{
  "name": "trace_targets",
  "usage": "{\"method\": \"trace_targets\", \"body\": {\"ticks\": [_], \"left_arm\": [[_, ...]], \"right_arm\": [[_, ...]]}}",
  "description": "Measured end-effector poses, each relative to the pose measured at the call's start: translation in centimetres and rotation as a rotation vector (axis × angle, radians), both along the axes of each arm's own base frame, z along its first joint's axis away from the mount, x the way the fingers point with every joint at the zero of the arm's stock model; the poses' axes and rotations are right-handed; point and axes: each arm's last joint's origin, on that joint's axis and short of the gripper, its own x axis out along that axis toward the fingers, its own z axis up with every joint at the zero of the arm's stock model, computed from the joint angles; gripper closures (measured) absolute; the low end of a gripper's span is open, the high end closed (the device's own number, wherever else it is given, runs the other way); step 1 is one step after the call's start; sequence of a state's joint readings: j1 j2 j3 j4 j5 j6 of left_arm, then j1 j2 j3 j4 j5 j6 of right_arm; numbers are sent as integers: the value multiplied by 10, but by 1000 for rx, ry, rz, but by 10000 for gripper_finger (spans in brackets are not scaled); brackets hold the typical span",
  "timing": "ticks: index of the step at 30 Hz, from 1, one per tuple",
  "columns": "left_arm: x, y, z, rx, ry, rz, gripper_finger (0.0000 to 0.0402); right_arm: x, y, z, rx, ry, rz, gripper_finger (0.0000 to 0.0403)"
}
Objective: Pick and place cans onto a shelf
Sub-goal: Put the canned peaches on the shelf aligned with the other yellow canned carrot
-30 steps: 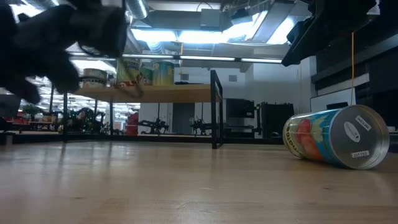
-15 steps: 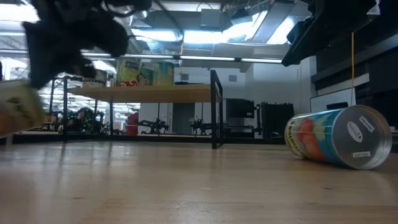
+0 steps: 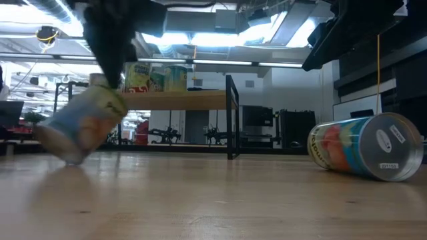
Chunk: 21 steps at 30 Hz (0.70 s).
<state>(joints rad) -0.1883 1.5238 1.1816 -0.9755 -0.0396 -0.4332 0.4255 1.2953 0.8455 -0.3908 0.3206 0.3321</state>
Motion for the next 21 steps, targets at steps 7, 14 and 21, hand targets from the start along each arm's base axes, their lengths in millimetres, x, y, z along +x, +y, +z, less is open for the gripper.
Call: {"method": "trace_targets", "body": {"ticks": [7, 14, 21], "left_arm": [[8, 2, 0, 177, -96, 50, 401], [12, -7, -1, 253, -148, 46, 401], [12, -12, -3, 254, -141, 26, 401]], "right_arm": [[0, 0, 0, 0, 0, 0, 196], [0, 0, 0, 1, -2, 0, 196], [0, 0, 0, 2, -3, 0, 196]]}}
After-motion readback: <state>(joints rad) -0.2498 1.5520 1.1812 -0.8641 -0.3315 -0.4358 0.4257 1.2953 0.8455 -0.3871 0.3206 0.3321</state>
